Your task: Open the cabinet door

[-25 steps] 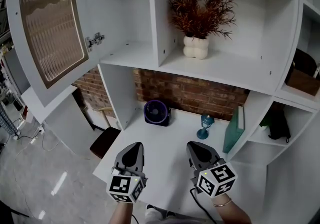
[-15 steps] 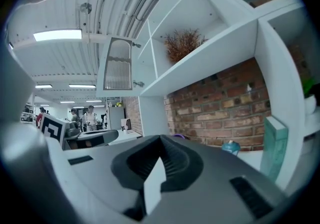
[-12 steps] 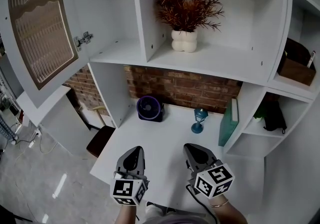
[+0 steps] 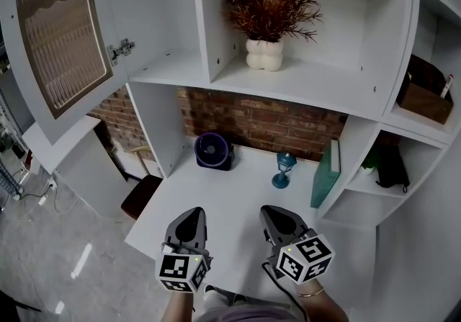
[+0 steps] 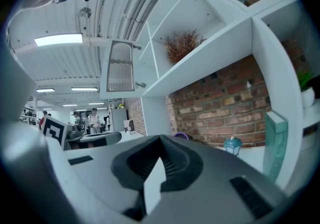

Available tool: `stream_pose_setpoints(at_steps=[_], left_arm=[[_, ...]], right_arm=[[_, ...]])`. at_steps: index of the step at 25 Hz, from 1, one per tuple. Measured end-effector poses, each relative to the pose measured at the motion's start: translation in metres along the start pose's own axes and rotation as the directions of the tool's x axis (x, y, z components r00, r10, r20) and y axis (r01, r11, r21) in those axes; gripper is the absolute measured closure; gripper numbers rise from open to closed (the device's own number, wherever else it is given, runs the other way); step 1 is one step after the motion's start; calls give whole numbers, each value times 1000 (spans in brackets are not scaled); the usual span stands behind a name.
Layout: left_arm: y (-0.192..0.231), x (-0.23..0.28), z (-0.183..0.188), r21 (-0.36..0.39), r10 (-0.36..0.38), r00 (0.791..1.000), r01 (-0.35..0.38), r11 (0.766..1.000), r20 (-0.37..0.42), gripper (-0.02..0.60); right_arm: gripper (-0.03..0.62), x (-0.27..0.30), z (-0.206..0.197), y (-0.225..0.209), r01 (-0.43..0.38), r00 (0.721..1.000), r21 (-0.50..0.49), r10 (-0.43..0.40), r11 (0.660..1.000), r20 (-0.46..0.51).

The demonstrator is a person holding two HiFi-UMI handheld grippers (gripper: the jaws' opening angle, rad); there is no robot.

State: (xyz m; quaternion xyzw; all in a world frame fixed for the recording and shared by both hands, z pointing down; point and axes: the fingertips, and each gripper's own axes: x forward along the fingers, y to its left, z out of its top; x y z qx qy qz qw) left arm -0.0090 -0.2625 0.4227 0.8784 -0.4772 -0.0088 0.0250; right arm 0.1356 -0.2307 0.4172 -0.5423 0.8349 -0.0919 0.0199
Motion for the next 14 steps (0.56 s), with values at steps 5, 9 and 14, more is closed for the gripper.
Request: stream_pose_setpoints(at_steps=[5,9,14], left_arm=[[6,-6,5,7,28,999,-28,1000,28,580],[4,-10,-1,-10,26,1000,-26,1000,0,580],[1,-12,-6,-8,27,1000,-27,1000,5,580]], right_arm=[[592,1,-1,4,-23,1000,-3,23,1000,-2],[592,1,-6,8,-38,999,6,38,999,-11],[592,0,-10,11,-47,999,25,48,999,-14]])
